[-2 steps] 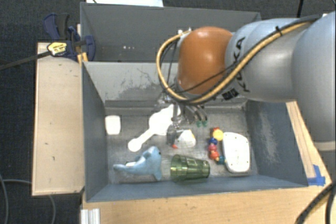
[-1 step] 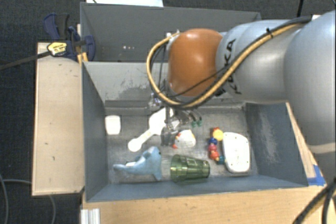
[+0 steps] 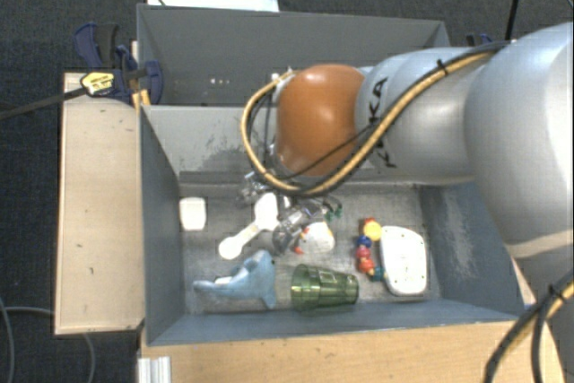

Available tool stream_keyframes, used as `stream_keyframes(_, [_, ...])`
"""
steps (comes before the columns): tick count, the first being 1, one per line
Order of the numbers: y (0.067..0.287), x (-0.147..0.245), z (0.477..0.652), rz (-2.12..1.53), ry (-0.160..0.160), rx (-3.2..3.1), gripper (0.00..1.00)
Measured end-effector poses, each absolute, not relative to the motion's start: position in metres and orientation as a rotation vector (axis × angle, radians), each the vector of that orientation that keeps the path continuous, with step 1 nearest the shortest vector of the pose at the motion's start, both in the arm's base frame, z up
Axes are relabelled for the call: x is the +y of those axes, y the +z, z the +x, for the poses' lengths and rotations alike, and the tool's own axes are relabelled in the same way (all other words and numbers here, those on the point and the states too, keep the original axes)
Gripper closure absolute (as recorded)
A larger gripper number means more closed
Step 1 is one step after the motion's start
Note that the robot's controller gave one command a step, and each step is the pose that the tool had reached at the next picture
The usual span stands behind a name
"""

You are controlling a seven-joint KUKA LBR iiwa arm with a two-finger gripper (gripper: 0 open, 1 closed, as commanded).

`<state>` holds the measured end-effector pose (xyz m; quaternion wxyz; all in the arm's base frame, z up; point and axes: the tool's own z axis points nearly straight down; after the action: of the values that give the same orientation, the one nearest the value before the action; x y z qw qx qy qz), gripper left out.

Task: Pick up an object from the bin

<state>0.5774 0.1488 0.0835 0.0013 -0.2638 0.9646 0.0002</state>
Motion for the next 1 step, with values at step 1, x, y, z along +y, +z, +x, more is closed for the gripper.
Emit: stream_keyframes(1, [0.0722,0.1508,0.5766,-0.854,0.003,3.02,1.0])
